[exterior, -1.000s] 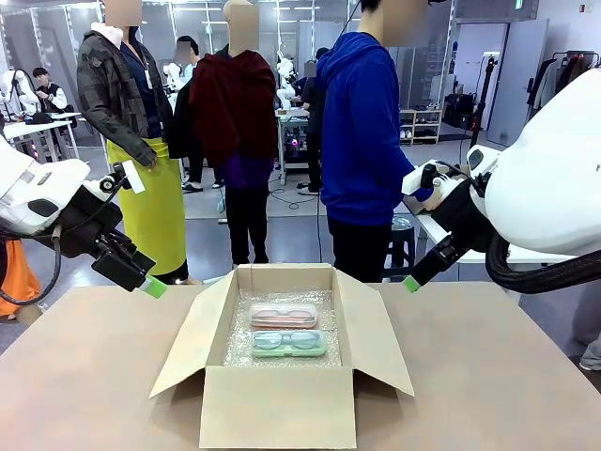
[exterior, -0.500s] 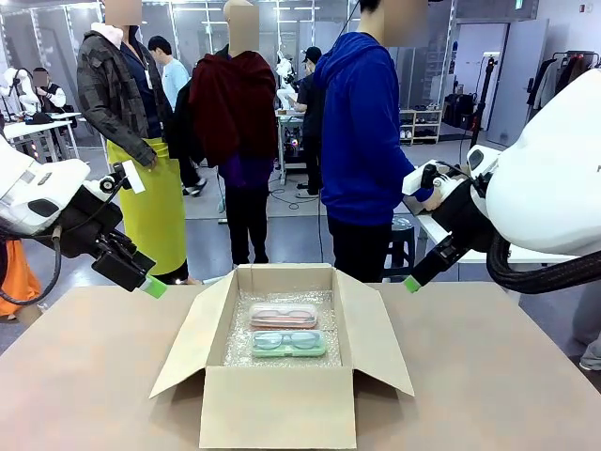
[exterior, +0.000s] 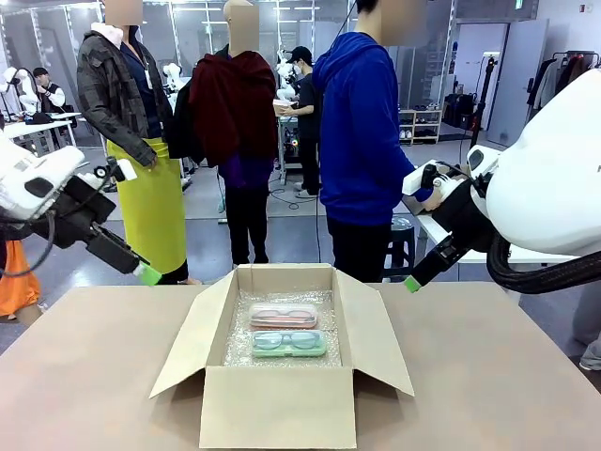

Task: Pack the glasses set securely to prepare it for shipping.
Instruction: Position the Package Box on the left side of the table.

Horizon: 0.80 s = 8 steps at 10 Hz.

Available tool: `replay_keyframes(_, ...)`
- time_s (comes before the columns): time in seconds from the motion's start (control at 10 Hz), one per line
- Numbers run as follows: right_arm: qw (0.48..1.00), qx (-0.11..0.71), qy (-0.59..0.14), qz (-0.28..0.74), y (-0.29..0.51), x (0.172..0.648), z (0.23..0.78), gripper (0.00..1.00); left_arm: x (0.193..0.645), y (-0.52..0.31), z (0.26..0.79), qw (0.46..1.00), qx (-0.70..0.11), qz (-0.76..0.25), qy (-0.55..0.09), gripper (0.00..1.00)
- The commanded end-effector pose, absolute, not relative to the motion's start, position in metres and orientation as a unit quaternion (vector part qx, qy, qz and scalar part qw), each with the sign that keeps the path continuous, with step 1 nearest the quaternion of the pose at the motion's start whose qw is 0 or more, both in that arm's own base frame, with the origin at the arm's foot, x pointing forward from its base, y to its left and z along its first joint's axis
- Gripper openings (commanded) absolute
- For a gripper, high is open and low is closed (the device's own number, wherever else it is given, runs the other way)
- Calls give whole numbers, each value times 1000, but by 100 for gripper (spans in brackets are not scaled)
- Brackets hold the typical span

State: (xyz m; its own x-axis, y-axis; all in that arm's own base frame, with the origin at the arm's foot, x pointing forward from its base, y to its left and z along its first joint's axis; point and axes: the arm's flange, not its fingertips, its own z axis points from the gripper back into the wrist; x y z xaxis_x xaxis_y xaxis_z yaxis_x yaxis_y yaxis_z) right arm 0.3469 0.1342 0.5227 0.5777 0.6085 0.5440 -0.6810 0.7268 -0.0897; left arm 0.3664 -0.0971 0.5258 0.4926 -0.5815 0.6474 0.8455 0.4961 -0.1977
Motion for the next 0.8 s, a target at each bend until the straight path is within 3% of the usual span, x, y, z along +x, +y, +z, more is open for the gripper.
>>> replay_keyframes(0.0, 888, 66, -281, 357, 136, 346, 522, 100, 402, -72, 528, 842, -308, -370, -244, 100)
replay_keyframes(0.3, 888, 66, -281, 357, 136, 346, 522, 100, 460, -27, 469, 867, -384, -212, -237, 100)
replay_keyframes(0.7, 888, 66, -281, 357, 136, 346, 522, 100, 491, -8, 380, 865, -447, -131, -184, 100)
